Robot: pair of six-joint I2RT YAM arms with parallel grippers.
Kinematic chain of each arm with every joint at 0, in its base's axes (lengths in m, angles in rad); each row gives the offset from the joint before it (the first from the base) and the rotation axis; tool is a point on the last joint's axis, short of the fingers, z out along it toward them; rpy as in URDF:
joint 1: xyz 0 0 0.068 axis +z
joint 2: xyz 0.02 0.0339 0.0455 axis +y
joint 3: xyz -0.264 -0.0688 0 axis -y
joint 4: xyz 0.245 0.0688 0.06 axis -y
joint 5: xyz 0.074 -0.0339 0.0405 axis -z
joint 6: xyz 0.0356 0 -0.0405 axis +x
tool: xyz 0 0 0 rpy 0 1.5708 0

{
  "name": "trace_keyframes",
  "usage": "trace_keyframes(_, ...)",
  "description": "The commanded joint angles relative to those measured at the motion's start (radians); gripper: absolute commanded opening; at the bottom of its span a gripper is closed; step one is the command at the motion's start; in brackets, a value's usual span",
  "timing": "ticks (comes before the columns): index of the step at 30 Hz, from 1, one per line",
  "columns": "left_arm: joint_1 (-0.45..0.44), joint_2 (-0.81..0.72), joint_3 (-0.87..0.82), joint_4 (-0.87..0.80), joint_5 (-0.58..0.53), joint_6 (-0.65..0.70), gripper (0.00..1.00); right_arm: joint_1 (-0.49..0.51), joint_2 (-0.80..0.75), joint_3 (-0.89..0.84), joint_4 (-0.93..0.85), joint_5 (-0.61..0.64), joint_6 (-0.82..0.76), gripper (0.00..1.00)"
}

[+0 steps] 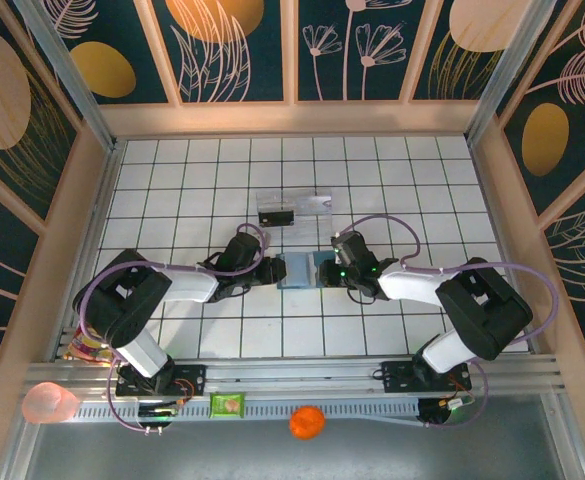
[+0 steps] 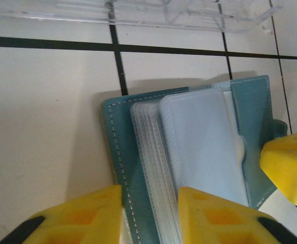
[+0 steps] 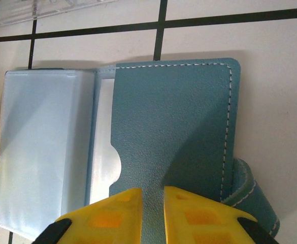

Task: Take the credit cards out of the card holder

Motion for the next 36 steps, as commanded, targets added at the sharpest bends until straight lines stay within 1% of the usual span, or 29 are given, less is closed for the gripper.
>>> trace_keyframes(1,-0.012,-0.002,0.009,0.059,0.041,-0.015,0.28,-0.003,0.033,-0.024,-0.013,-0.025,0.006,0.20)
trace_keyframes(4,-0.011,-0.033,-0.011,0.066,0.027,-0.022,0.28,-0.003,0.030,-0.022,-0.013,-0.027,0.006,0.19)
trace_keyframes(8,-0.009,-0.044,-0.026,0.099,0.039,-0.039,0.20,-0.003,0.035,-0.015,-0.011,-0.034,0.007,0.19)
trace_keyframes(13,-0.011,-0.066,-0.043,0.133,0.047,-0.050,0.21,-0.001,0.037,-0.009,-0.004,-0.043,0.010,0.19)
trace_keyframes(17,-0.008,-0.064,-0.054,0.159,0.060,-0.062,0.17,-0.002,0.038,-0.007,0.005,-0.057,0.013,0.19)
trace_keyframes(22,0.006,-0.101,-0.104,0.235,0.073,-0.091,0.21,-0.001,0.039,-0.003,0.006,-0.059,0.015,0.19)
trace_keyframes(27,0.007,-0.089,-0.112,0.263,0.090,-0.108,0.24,-0.001,0.043,-0.007,0.017,-0.068,0.019,0.19)
trace_keyframes(30,0.012,-0.089,-0.122,0.294,0.103,-0.123,0.21,0.000,0.046,-0.010,0.021,-0.071,0.023,0.19)
trace_keyframes(32,0.014,-0.097,-0.132,0.324,0.112,-0.134,0.22,0.001,0.046,-0.012,0.024,-0.073,0.024,0.19)
trace_keyframes(35,0.015,-0.097,-0.135,0.342,0.123,-0.142,0.26,0.000,0.045,-0.016,0.027,-0.071,0.027,0.19)
trace_keyframes(36,0.016,-0.087,-0.130,0.340,0.125,-0.144,0.27,0.000,0.045,-0.017,0.028,-0.071,0.027,0.19)
